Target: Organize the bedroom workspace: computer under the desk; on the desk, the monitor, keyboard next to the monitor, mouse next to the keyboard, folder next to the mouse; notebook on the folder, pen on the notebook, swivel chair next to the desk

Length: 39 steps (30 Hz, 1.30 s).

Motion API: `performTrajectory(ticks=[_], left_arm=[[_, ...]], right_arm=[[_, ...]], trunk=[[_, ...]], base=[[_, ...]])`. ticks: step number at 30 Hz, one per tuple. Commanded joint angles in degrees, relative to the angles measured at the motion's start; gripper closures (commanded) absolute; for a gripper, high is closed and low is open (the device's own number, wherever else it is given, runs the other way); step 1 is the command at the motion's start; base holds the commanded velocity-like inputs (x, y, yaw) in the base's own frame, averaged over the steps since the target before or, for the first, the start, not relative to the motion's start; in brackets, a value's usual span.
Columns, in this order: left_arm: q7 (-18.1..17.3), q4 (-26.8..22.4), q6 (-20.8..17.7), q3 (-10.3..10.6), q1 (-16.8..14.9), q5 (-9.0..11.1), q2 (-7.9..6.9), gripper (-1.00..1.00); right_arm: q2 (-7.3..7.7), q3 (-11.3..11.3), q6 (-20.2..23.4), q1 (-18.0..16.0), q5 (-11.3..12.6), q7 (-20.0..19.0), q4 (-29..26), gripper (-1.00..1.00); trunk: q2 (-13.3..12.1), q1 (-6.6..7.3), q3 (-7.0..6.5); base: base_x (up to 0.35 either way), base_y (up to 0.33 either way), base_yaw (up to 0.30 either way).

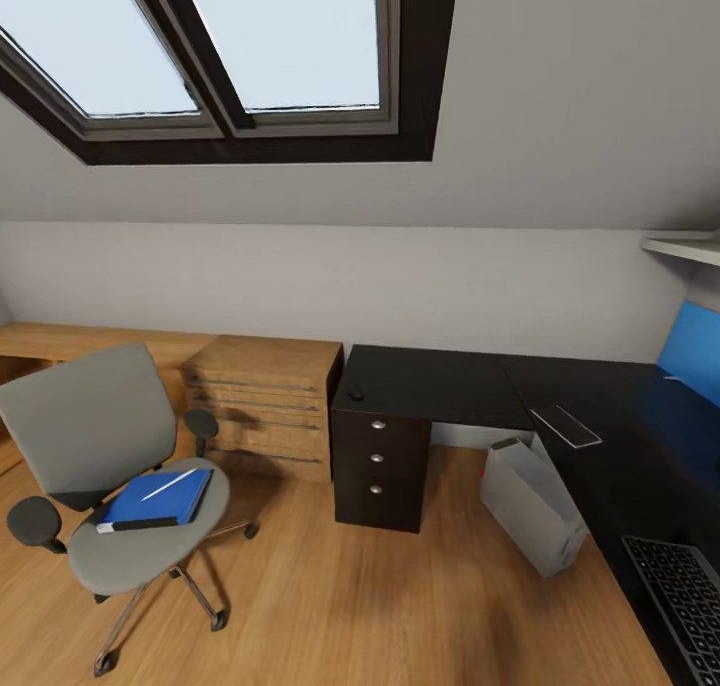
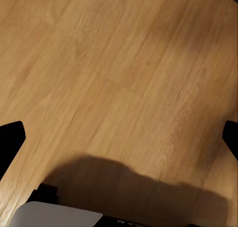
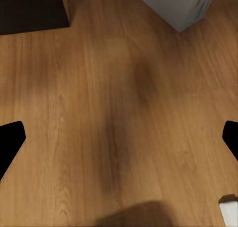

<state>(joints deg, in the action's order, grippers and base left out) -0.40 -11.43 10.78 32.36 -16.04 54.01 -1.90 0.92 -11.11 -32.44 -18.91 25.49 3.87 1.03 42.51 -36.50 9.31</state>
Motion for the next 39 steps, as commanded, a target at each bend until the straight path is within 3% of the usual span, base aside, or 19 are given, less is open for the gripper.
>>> performTrajectory(ticks=[1, 6, 7, 9, 17, 21, 23, 26, 27, 31, 39], left_arm=[[-0.04, 0.0, 0.2, 0.49, -0.05, 0.59, -0.03, -1.0], [-0.04, 0.0, 0.2, 0.51, -0.05, 0.57, 0.04, -1.0], [-0.04, 0.0, 0.17, 0.51, -0.05, 0.57, 0.05, -1.0], [-0.04, 0.0, 0.15, 0.51, -0.05, 0.57, 0.05, -1.0], [-0.04, 0.0, 0.13, 0.81, -0.05, 0.65, 0.0, -1.0], [-0.02, 0.0, 0.19, 0.85, -0.05, 0.66, -0.02, -1.0], [0.0, 0.0, 0.2, 0.86, -0.05, 0.66, -0.03, -1.0], [0.04, 0.0, 0.16, 0.86, -0.05, 0.66, -0.04, -1.0], [0.04, 0.0, 0.14, 0.86, -0.05, 0.66, -0.03, -1.0], [0.08, 0.0, 0.12, 0.86, -0.05, 0.66, -0.03, -1.0], [0.05, 0.81, 0.2, 1.23, -0.05, 0.66, 0.05, -1.0]], right_arm=[[0.01, -0.49, -0.2, -0.07, 0.17, 0.26, 0.11, -1.0], [-0.35, -0.64, -0.89, -0.07, 0.25, -0.02, -1.56, -1.0], [-1.58, -0.5, -0.88, -0.05, 0.18, 0.09, -4.22, -1.0], [-1.89, -0.39, -0.7, 0.04, 0.13, 0.19, -1.63, -1.0], [-1.69, -0.27, -0.91, 2.06, 0.4, 0.63, -1.23, -1.0], [-0.97, -0.09, -0.75, 2.18, 0.52, 0.76, -6.31, -1.0], [-0.5, 0.49, -0.72, 2.2, 0.65, 0.77, -7.48, -1.0], [0.63, 5.78, -0.99, 2.21, 3.07, 0.68, -8.11, -1.0], [0.6, 6.35, -1.12, 2.21, 3.21, 0.6, -7.53, -1.0], [0.08, 6.84, -1.47, 2.21, 2.91, 0.34, -4.5, -1.0], [0.14, 6.96, -2.18, 2.22, 2.67, 0.34, -3.59, -1.0]], trunk=[[0.06, -0.04, 0.09], [0.06, -0.04, 0.09], [0.06, -0.04, 0.09], [0.06, -0.04, 0.09], [0.06, -0.04, 0.09], [0.06, -0.04, 0.09], [0.06, -0.04, 0.09], [0.06, -0.04, 0.09], [0.06, -0.04, 0.09], [0.06, -0.04, 0.09], [0.06, -0.04, 0.09]], base=[[0.331, 0.0, 0.0], [0.331, 0.0, 0.0], [0.331, 0.0, 0.0], [0.331, 0.0, 0.0], [0.331, 0.0, 0.0], [0.331, 0.0, 0.0], [0.331, 0.0, 0.0], [0.331, 0.0, 0.0], [0.33, 0.0, 0.0], [0.33, 0.0, 0.0], [0.331, 0.0, 0.0]])
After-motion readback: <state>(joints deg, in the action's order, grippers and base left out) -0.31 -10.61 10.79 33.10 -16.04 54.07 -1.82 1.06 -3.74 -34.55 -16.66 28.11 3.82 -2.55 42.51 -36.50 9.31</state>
